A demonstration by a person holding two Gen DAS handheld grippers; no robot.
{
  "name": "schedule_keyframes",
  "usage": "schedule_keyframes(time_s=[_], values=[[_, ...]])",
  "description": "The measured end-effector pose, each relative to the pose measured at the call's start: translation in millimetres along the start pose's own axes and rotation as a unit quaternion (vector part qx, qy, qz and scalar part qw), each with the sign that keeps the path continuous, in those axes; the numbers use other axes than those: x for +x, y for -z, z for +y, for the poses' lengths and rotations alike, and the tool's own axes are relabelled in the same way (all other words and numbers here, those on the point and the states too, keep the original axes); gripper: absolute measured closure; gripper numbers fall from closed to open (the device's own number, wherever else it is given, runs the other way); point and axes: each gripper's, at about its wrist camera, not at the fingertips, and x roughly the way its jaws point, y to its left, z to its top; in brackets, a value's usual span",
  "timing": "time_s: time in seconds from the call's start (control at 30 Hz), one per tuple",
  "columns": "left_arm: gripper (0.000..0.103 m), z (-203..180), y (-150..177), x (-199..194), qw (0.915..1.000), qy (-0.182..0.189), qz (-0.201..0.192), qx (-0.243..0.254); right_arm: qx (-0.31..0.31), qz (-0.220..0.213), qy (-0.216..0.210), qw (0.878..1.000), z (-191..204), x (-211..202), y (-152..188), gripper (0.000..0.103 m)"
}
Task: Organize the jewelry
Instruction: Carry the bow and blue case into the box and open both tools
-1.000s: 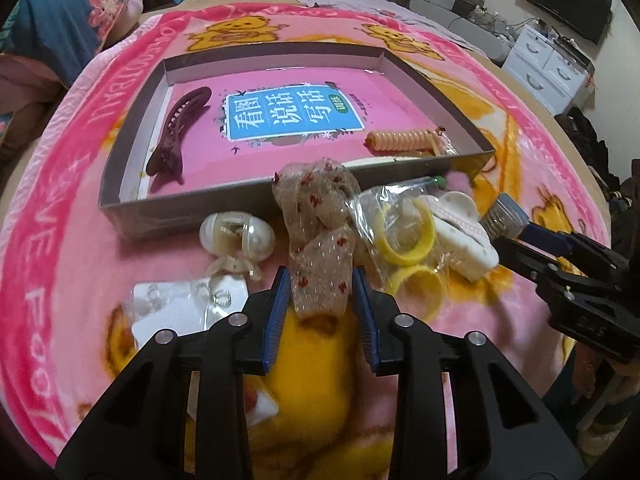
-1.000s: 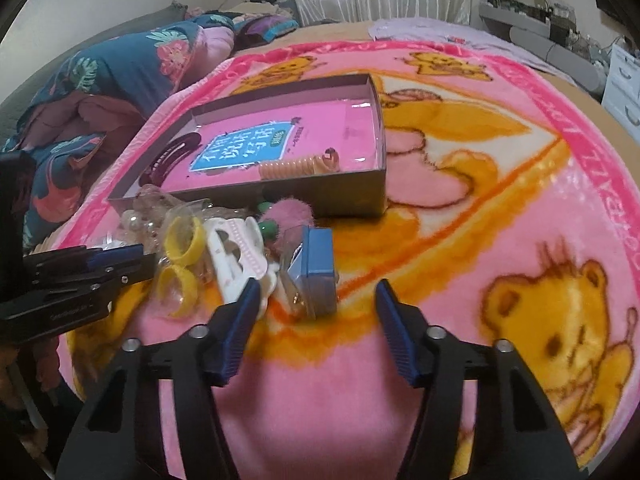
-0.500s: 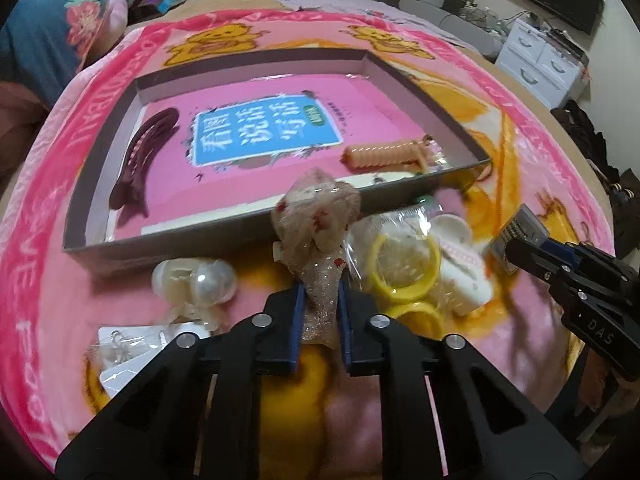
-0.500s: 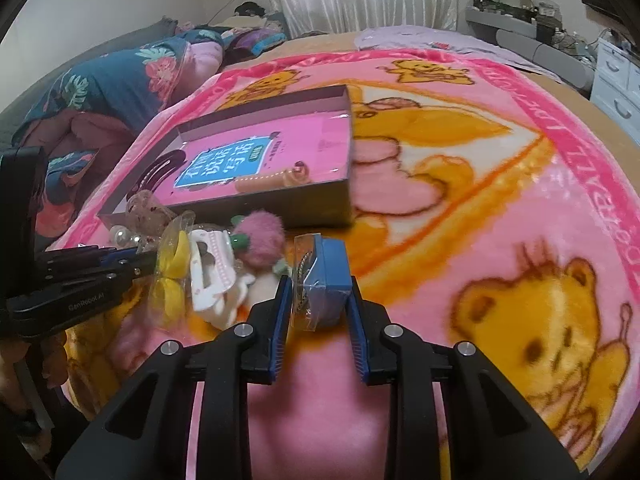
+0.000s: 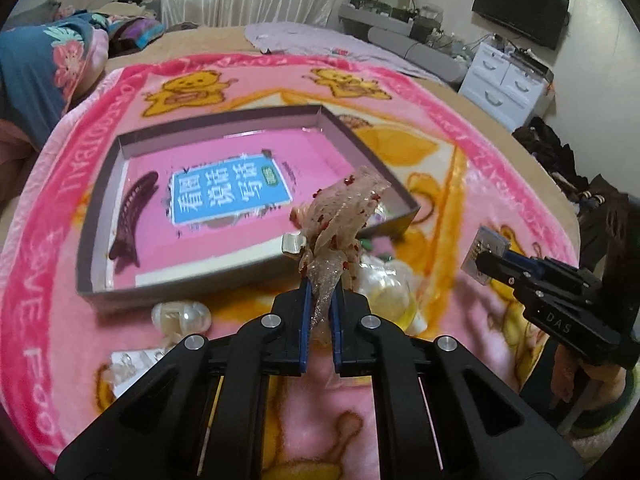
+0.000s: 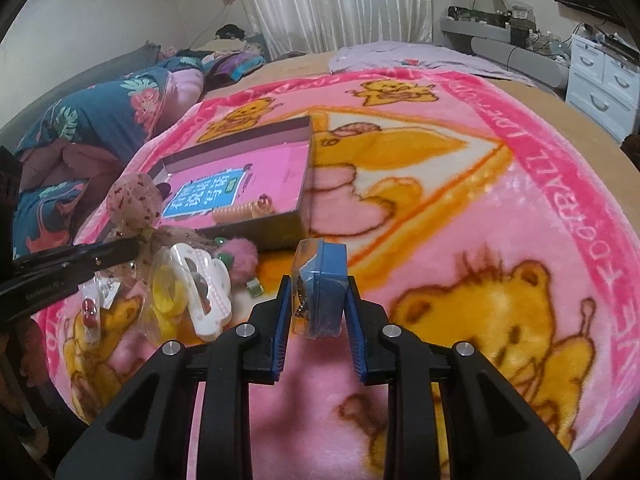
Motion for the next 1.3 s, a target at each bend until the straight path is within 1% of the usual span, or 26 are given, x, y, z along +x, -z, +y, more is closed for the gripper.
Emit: schedule_keyframes(time_s=[0.33, 0.6, 1.0, 1.2, 1.3], values=[[0.101, 23, -24, -24, 0.9991, -0.002, -0.037, -0.019, -0.014, -0.016, 0.003, 1.0, 10, -16, -11, 0.079], [0.101, 57, -41, -45, 0.9965, -0.016, -0.068, -0.047, -0.036, -0.023, -0.006, 0.999, 32, -20, -24, 0.079], [0.101, 111, -37, -66, 0.9906, -0.035, -0.088, -0.099, -0.078, -0.037, -0.034, 0.996, 78, -10, -54, 0.079], [0.101, 128, -36, -68, 0.988, -0.04, -0.094, -0.116, -0.087, -0.043, -0.04, 0.994, 94, 1, -73, 0.079], [0.101, 131, -38, -66, 0.9877, -0.041, -0.096, -0.117, -0.089, -0.045, -0.04, 0.994, 98, 8, -84, 0.079]])
